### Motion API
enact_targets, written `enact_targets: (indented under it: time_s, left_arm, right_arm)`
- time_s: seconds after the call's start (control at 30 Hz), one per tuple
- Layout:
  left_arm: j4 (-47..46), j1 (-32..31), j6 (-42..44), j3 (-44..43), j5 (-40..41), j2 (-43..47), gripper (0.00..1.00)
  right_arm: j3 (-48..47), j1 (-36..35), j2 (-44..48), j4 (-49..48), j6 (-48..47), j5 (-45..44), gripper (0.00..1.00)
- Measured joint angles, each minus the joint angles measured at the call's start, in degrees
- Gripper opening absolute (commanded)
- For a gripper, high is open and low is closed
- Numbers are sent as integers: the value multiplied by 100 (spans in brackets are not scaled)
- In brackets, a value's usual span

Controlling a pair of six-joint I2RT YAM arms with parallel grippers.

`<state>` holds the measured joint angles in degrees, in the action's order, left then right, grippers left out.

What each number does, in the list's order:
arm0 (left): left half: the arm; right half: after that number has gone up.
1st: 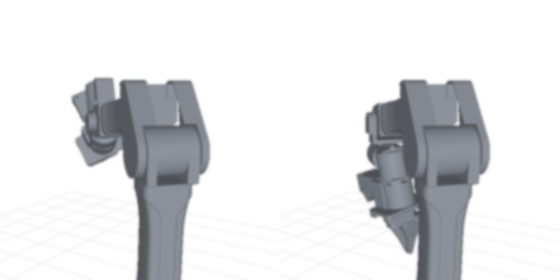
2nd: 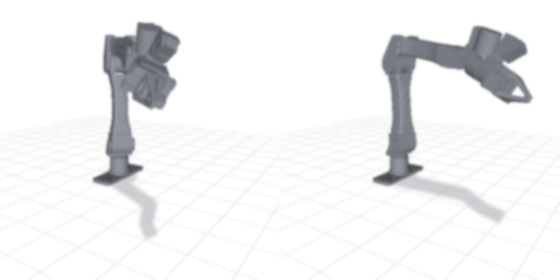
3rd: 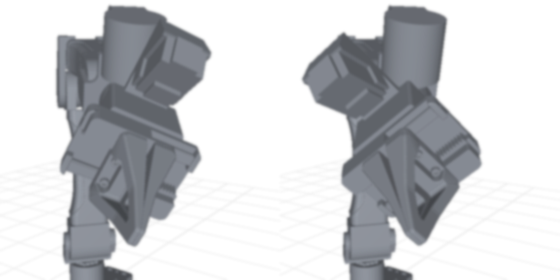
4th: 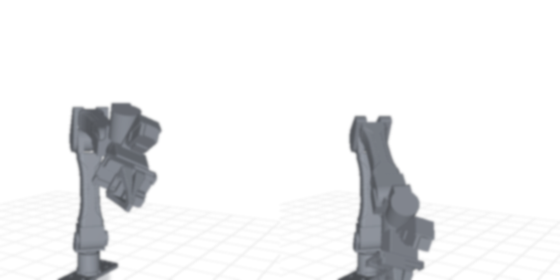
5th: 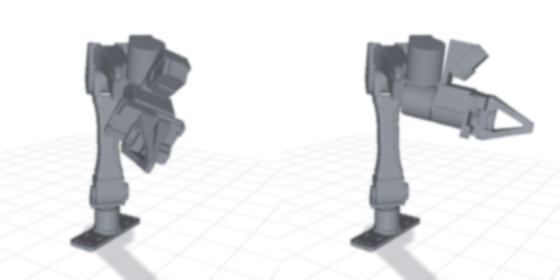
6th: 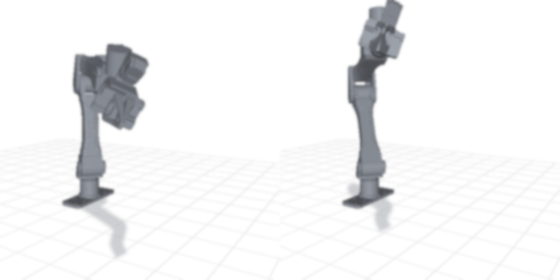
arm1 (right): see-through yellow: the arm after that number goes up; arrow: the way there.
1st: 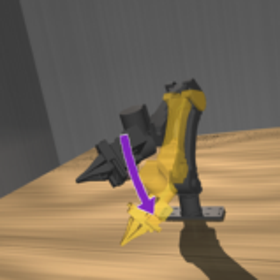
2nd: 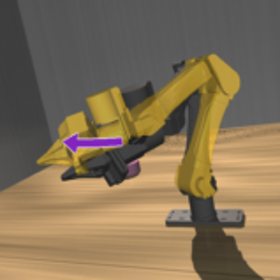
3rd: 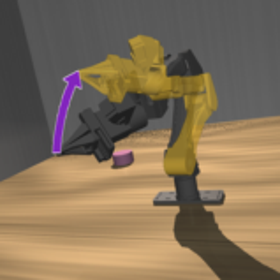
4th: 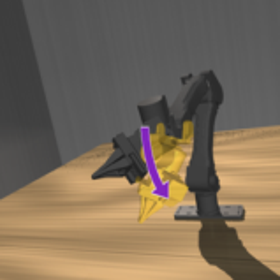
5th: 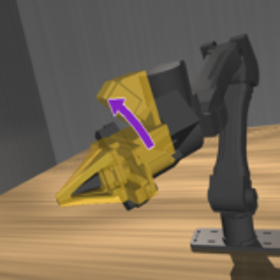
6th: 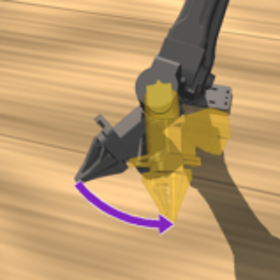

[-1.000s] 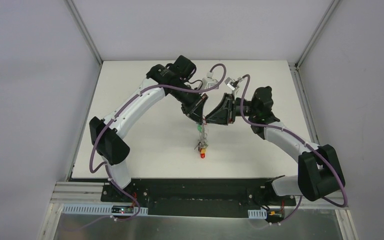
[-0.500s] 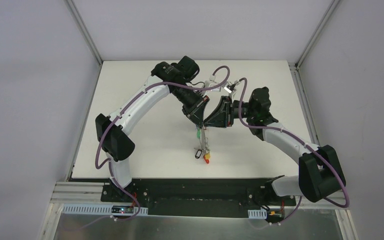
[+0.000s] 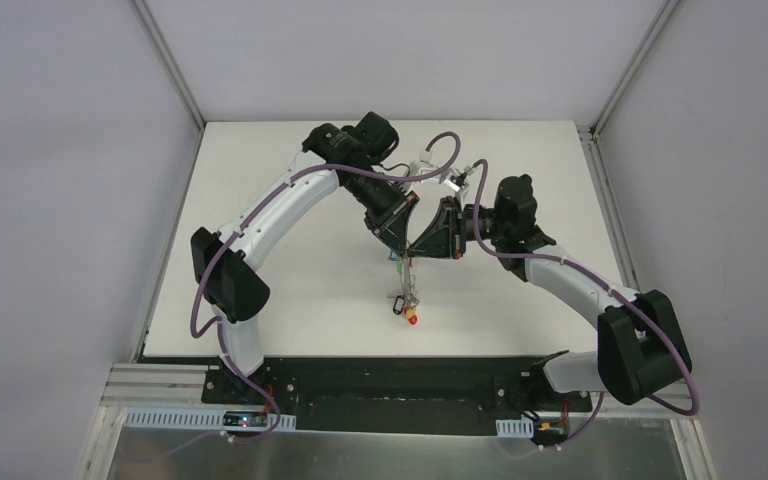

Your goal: Put the keys on the keyring

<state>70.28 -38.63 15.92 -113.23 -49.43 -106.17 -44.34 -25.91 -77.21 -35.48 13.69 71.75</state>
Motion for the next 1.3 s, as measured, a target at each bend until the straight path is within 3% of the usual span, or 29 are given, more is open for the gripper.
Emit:
enact_targets:
  time_s: [0.33,0.5,0.63,0.97,1.3]
  left_arm:
    - [2,0,13,2,4,0,0]
    - [-48,13,44,17,-7,0,26]
    - [-546,155,-107,393,-240,170,33]
    - [-2343,723,-909,1725,-907,885,33]
    - [-3040,719,-1300,2131,-1180,955,20]
  right_arm:
    - [-11,-11,0,31,-24,9,0]
    - [-11,-13,0,13,131,-48,0]
    - [9,2,-15,-308,557,-199,0]
    - [151,153,-74,-1290,1412,-557,0]
    - [203,210,-125,-1443,1585,-645,0]
